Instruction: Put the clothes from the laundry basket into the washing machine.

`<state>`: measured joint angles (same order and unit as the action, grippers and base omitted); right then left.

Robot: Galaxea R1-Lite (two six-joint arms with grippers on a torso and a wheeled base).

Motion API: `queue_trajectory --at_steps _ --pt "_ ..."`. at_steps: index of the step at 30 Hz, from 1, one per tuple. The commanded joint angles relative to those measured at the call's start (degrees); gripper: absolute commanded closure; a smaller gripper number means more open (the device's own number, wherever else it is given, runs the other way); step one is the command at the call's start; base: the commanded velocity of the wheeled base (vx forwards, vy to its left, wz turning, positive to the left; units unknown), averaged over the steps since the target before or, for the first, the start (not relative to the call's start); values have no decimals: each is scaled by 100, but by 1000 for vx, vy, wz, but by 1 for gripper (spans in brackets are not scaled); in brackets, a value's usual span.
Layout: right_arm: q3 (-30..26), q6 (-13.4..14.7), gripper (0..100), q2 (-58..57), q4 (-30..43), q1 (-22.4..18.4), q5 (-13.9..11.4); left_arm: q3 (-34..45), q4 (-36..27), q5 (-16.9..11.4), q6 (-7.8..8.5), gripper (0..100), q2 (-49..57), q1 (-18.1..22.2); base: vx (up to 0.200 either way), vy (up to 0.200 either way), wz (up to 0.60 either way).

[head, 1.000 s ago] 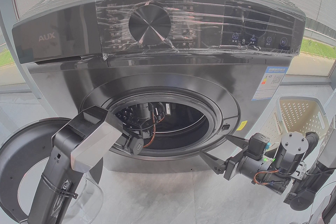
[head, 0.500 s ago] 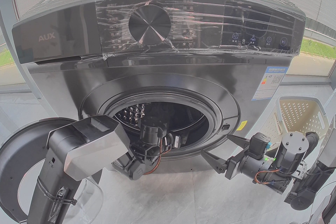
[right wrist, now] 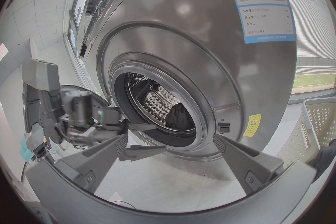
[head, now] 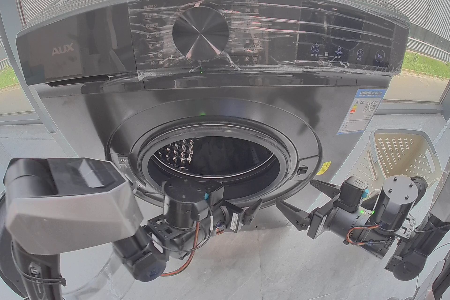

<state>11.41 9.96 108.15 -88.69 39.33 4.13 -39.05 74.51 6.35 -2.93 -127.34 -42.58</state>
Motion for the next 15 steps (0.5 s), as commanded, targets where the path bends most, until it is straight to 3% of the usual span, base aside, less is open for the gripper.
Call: queue_trajectory --at_steps 1,4,9,13,15 --pt "-209 -29 0 -383 0 -74 53 1206 582 33 -252 0 1519 -172 0 0 0" --pt "-253 -38 0 -629 9 -145 53 1611 600 112 -402 0 2117 -172 0 0 0" --pt "-482 6 0 -690 0 -443 70 2314 653 279 -419 0 2759 -110 0 0 0" --pt "-825 -12 0 -972 0 -742 70 2516 837 384 -542 0 2926 -40 0 0 0" --pt "-939 -12 0 -1130 0 -821 70 2621 899 499 -498 0 3005 4 0 0 0"
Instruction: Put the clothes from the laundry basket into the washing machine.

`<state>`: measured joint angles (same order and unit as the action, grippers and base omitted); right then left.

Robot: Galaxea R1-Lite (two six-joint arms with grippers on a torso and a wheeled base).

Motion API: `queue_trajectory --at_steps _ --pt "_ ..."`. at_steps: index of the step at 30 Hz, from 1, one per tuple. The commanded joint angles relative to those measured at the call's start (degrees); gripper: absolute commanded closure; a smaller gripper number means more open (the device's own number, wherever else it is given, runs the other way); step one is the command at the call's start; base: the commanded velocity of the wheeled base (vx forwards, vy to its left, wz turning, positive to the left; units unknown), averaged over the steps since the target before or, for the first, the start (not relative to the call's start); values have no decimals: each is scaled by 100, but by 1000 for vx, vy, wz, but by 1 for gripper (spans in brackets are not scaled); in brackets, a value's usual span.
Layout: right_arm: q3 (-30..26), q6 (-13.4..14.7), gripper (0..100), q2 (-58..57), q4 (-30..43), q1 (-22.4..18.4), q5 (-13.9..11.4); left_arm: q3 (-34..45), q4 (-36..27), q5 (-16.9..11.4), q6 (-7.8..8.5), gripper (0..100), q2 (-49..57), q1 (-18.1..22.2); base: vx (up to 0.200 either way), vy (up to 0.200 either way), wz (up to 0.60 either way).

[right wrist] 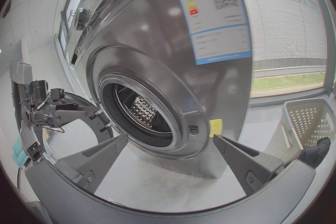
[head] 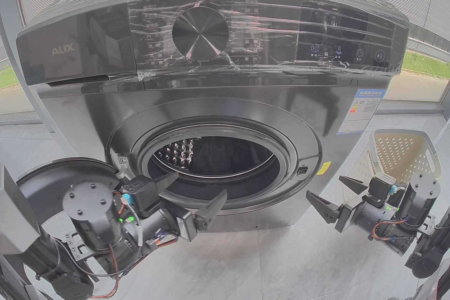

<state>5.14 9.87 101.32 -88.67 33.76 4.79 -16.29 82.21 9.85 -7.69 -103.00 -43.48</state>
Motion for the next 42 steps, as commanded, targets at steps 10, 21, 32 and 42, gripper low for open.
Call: queue_trajectory --at_steps 10,21,32,42 --pt "-514 -38 0 -1017 70 -616 13 750 216 579 339 0 834 103 0 0 0" --pt "-514 -126 0 -1589 773 -563 338 1391 286 755 506 0 1414 508 -200 0 0" --pt "-514 -109 0 -3786 3251 -616 365 1629 216 782 514 0 2082 534 -200 0 0" --pt "-514 -337 0 -5561 5009 -967 330 1629 -135 790 593 0 2706 789 -200 0 0"
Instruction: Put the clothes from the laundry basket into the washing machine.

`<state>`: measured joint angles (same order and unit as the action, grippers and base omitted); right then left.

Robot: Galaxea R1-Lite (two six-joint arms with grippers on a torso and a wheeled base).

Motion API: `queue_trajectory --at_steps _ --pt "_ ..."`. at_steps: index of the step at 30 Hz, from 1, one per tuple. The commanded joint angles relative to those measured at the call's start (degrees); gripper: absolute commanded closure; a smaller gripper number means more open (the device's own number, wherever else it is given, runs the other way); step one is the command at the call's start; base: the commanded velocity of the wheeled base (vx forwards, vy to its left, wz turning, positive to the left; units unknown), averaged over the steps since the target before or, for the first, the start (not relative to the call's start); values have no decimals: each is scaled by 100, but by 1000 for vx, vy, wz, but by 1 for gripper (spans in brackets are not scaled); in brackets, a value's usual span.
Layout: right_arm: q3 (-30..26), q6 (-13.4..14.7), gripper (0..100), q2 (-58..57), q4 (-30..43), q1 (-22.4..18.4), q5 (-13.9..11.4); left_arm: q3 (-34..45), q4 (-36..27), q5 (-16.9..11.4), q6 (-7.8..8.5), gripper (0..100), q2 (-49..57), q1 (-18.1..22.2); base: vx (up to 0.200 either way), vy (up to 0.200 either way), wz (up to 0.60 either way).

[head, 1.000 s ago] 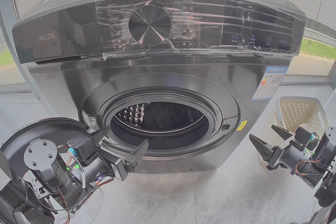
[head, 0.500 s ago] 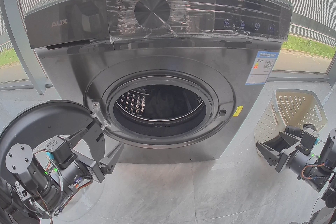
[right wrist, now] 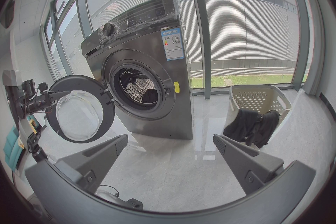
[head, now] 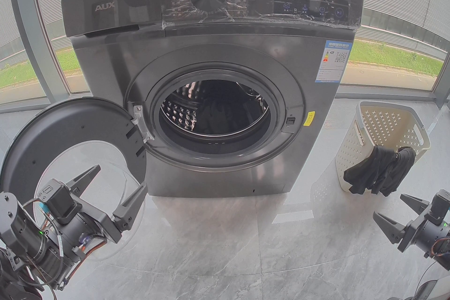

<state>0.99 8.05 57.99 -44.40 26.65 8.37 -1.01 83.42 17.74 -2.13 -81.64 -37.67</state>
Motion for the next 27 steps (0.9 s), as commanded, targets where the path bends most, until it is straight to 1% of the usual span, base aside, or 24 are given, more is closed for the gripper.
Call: queue_trajectory --at_steps 1,2,4,5,6,7,8,9,10,11,12,13,14,15,16,17,19,20,21,22,24,25,26,27 --pt "-99 -189 0 -1369 731 -362 -38 101 -414 -7 55 0 755 269 -200 0 0" --pt "-99 -198 0 -1422 775 -397 -38 101 -485 -25 64 0 843 295 -200 0 0" --pt "-99 -198 0 -1686 986 -582 -38 101 -1047 -95 99 0 1379 366 -200 0 0" --pt "-99 -207 0 -1800 1082 -670 -38 101 -1364 -130 99 0 1643 366 0 0 0" --pt "-99 -216 0 -1835 1100 -696 -38 101 -1460 -148 99 0 1722 366 0 0 0" --pt "-99 -268 0 -2055 1302 -846 -46 101 -2014 -262 38 0 2126 366 0 0 0" --pt "-99 -304 0 -2204 1443 -933 -55 101 -2383 -288 29 0 2372 366 0 0 0" --pt "-99 -321 0 -2468 1645 -1039 -64 101 -2910 -297 29 0 2715 357 0 0 0" --pt "-99 -330 0 -2688 1812 -1092 -82 101 -3280 -288 55 0 2987 357 0 0 0" --pt "-99 -330 0 -2969 2005 -1153 -90 101 -3684 -288 46 0 3330 409 0 0 0" --pt "-99 -339 0 -3022 2040 -1162 -90 101 -3728 -288 46 0 3383 418 0 0 0" --pt "-99 -348 0 -3628 2453 -1250 -99 101 -4334 -271 20 0 3980 691 0 0 0" --pt "-99 -356 0 -3725 2524 -1259 -99 101 -4422 -271 11 0 4060 743 0 0 0" --pt "-99 -356 0 -4261 2946 -1320 -99 101 -4923 -324 -77 0 4578 946 0 0 0" --pt "-99 -365 0 -4542 3157 -1364 -108 101 -5187 -350 -103 0 4947 1016 0 0 0" --pt "-99 -400 0 -4867 3403 -1417 -117 92 -5424 -385 -85 0 5299 1077 0 0 0" --pt "-99 -435 0 -5043 3535 -1452 -117 84 -5538 -411 -94 0 5404 1148 0 0 0" --pt "-99 -435 0 -5324 3710 -1540 -99 101 -5723 -429 -68 0 5519 1447 0 0 0" --pt "-99 -418 0 -5324 3675 -1540 -55 101 -5784 -438 -94 0 5571 1570 0 0 0" --pt "-99 -409 0 -5307 3596 -1549 -11 101 -5872 -447 -77 0 5686 1710 0 0 0" --pt "-99 -453 0 -5307 3411 -1628 164 101 -5995 -464 -59 0 5923 2000 0 0 0" --pt "-90 -462 0 -5307 3403 -1663 173 101 -6004 -464 -59 0 5940 2044 0 0 0" --pt "-81 -506 0 -5298 3368 -1927 173 101 -6110 -534 -42 0 6055 2273 0 0 0" --pt "-90 -550 0 -5307 3359 -2076 112 101 -6233 -622 -50 0 6160 2405 0 0 0"
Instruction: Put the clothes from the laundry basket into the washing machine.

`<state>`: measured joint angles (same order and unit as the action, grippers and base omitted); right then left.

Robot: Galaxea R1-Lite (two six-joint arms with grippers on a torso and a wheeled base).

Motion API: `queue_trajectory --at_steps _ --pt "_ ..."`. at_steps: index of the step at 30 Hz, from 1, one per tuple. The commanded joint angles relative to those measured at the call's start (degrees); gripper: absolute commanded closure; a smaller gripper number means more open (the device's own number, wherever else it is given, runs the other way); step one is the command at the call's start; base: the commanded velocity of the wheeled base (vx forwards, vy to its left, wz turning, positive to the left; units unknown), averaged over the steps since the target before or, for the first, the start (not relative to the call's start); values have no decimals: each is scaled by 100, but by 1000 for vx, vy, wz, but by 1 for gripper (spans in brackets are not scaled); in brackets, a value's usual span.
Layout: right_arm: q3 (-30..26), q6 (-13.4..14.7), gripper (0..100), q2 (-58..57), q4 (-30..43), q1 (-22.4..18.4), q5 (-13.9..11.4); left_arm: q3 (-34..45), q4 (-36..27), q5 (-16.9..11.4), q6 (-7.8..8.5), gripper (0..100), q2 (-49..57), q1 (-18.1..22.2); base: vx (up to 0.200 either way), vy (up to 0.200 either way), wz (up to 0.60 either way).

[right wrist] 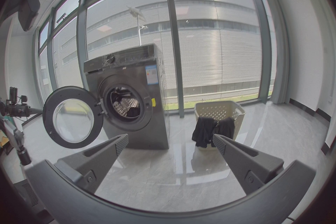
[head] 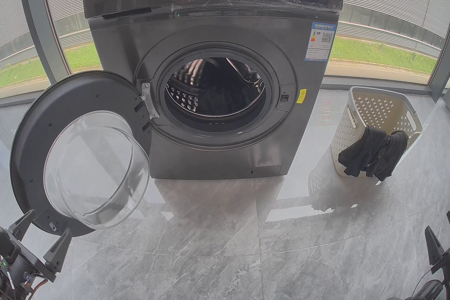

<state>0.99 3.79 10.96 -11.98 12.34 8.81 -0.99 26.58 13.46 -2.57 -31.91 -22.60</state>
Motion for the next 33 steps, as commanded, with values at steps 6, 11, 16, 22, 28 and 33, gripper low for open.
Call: queue_trajectory --at_steps 6,11,16,22,28,33 --pt "-99 -28 0 -604 750 -680 -90 99 -1840 -590 20 0 2093 1469 0 0 0" --pt "-99 -142 0 -604 776 -680 -46 99 -2552 -818 -15 0 2717 1610 0 0 0" --pt "-99 -704 0 -604 785 -750 903 99 -2482 -757 248 0 2734 1988 0 0 0" --pt "-99 -977 0 -1096 803 -1278 -82 99 -2482 -792 371 0 3112 2287 0 0 0" --pt "-37 -10 0 -1096 1128 -1269 -301 55 -2631 -1012 301 0 3191 2269 0 0 0" --pt "-99 -212 0 -1096 1154 -1242 -767 99 -2798 -1566 407 0 3191 2269 0 0 0"
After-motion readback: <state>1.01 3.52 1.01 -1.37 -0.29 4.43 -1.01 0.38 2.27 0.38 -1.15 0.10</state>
